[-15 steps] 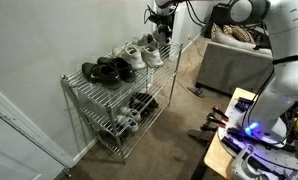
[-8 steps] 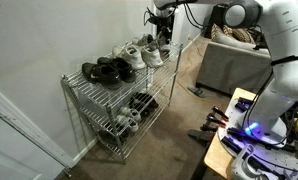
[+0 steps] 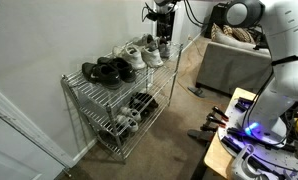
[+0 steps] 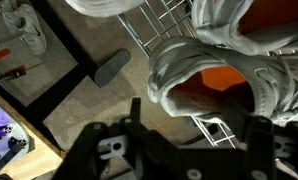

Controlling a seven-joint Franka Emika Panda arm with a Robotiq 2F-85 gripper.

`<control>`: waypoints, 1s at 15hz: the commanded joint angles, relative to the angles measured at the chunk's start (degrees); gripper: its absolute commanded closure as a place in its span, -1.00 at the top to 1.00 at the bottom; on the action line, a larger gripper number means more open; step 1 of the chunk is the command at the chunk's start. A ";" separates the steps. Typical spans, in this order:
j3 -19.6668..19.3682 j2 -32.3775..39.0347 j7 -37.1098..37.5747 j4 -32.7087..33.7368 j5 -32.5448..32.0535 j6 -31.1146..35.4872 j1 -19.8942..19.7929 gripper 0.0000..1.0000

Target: Move the sneaker from the second shelf to the right side of the topmost shelf.

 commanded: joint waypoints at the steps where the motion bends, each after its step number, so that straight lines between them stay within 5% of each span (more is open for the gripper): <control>1: 0.43 -3.00 0.74 -3.22 0.39 0.60 0.83 1.00; 15: 0.00 -0.42 2.66 -0.10 -0.01 0.78 1.47 1.00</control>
